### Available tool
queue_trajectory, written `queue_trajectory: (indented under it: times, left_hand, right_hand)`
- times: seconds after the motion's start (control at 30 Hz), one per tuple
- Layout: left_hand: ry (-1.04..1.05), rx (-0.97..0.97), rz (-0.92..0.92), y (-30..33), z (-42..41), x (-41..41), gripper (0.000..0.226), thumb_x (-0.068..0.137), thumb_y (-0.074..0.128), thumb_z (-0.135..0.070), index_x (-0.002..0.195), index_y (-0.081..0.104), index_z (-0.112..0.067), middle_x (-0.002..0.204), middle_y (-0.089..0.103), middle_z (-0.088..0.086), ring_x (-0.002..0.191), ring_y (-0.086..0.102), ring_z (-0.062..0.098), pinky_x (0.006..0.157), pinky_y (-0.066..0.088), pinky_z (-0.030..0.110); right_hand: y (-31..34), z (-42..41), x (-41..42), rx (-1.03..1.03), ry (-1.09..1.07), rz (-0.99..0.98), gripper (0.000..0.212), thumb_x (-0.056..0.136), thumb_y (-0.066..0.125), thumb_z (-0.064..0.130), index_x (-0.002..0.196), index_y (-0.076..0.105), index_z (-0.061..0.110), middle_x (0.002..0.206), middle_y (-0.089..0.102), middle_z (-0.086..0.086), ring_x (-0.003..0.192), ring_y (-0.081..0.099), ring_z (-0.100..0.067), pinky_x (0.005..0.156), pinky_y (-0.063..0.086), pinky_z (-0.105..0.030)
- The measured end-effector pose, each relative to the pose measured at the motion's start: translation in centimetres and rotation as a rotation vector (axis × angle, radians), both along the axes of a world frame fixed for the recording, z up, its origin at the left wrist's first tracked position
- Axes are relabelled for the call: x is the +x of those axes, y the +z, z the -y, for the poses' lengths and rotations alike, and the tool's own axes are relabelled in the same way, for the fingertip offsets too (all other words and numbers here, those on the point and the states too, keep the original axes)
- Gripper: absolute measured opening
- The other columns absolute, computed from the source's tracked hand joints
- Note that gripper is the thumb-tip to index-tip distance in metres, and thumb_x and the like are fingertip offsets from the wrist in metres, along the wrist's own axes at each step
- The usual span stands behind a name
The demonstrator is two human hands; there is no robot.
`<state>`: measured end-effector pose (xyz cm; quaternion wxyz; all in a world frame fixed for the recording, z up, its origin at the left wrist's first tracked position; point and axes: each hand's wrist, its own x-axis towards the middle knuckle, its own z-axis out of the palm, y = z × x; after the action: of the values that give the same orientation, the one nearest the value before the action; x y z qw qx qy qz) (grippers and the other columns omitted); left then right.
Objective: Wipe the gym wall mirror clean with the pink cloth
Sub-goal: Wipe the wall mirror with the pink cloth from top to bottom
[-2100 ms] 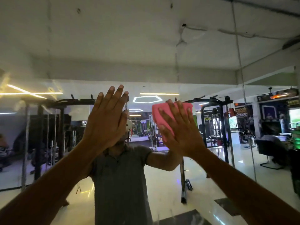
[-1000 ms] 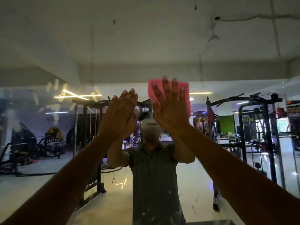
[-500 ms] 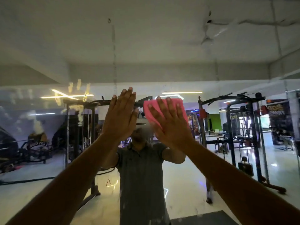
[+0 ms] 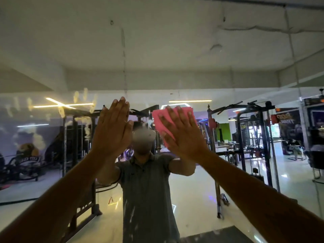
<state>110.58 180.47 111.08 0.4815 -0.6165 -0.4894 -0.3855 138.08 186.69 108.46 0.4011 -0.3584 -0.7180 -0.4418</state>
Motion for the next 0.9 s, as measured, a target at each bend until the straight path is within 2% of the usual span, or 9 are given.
queue_trajectory:
  times: [0.13,0.23,0.33,0.43,0.53,0.63,0.73,0.8,0.9]
  left_hand:
    - [0.005,0.074,-0.003,0.2,0.1,-0.5,0.065,0.112,0.035,-0.041,0.168,0.033,-0.008,0.178,0.025,0.012,0.166,0.017,0.030,0.132,-0.017,0.030]
    - [-0.046,0.052,0.020,0.0,0.0,-0.3,0.065,0.112,0.036,-0.038,0.169,0.031,-0.008,0.178,0.022,0.011,0.167,0.014,0.028,0.136,-0.001,0.043]
    - [0.011,0.062,-0.035,-0.1,-0.2,-1.3,0.064,0.113,0.031,-0.041,0.170,0.030,-0.010,0.179,0.020,0.010,0.168,0.012,0.028,0.136,0.010,0.055]
    - [0.073,0.083,-0.057,-0.6,-0.3,-2.6,0.065,0.114,0.028,-0.043,0.170,0.028,-0.011,0.180,0.020,0.011,0.168,0.012,0.029,0.136,0.008,0.056]
    - [0.033,0.076,-0.021,-0.6,-0.3,-2.6,0.064,0.115,0.029,-0.043,0.171,0.025,-0.012,0.180,0.019,0.009,0.168,0.013,0.028,0.136,0.010,0.055]
    - [0.068,0.106,-0.007,-0.3,-0.2,-3.3,0.063,0.115,0.027,-0.040,0.171,0.025,-0.012,0.180,0.019,0.009,0.168,0.012,0.027,0.136,0.009,0.055]
    - [0.081,0.087,-0.054,0.4,0.2,-4.8,0.063,0.115,0.022,-0.042,0.171,0.025,-0.013,0.180,0.020,0.008,0.168,0.011,0.026,0.136,0.008,0.055]
    - [0.098,0.083,-0.077,0.6,0.3,-5.9,0.066,0.115,0.017,-0.046,0.172,0.024,-0.012,0.180,0.018,0.009,0.169,0.010,0.026,0.137,0.005,0.053]
    - [0.052,0.058,-0.073,1.2,0.4,-6.3,0.070,0.114,0.014,-0.050,0.172,0.023,-0.010,0.180,0.016,0.010,0.169,0.009,0.029,0.137,0.000,0.049]
  right_hand:
    - [6.6,0.4,-1.9,-0.038,-0.019,-0.284,0.074,0.112,0.012,0.063,0.176,0.002,0.028,0.183,-0.008,-0.014,0.168,-0.002,-0.045,0.134,0.003,-0.070]
    - [3.6,1.6,-6.2,0.001,0.039,-0.109,0.073,0.115,0.022,0.060,0.176,-0.001,0.029,0.183,-0.014,-0.012,0.169,-0.007,-0.042,0.134,-0.004,-0.067]
    - [-1.4,0.6,-3.4,0.006,0.114,0.043,0.072,0.115,0.027,0.058,0.177,0.005,0.028,0.184,-0.009,-0.009,0.170,-0.010,-0.037,0.134,0.003,-0.067]
    - [2.3,-1.2,-0.7,0.043,0.017,-0.103,0.071,0.115,0.018,0.060,0.177,0.005,0.027,0.184,-0.006,-0.013,0.169,-0.005,-0.042,0.132,0.009,-0.070]
    - [7.9,0.1,-4.7,0.016,0.015,-0.318,0.072,0.114,0.017,0.062,0.176,0.005,0.030,0.184,-0.004,-0.015,0.169,-0.002,-0.044,0.134,0.002,-0.068]
    - [4.8,1.2,-8.8,0.048,0.057,-0.078,0.072,0.114,0.020,0.061,0.177,0.004,0.028,0.183,-0.010,-0.013,0.169,-0.008,-0.041,0.134,0.000,-0.066]
    - [-0.7,0.6,-5.4,-0.003,0.090,0.051,0.072,0.114,0.023,0.063,0.177,0.009,0.030,0.184,-0.010,-0.007,0.169,-0.011,-0.038,0.134,-0.001,-0.067]
    - [0.7,0.0,-3.4,0.012,0.021,-0.006,0.073,0.113,0.023,0.065,0.176,0.013,0.030,0.184,-0.004,-0.010,0.169,-0.005,-0.040,0.133,0.005,-0.071]
    - [7.4,0.5,-5.8,0.035,0.000,-0.242,0.074,0.111,0.016,0.066,0.176,0.011,0.032,0.184,0.001,-0.013,0.169,0.001,-0.044,0.132,0.008,-0.071]
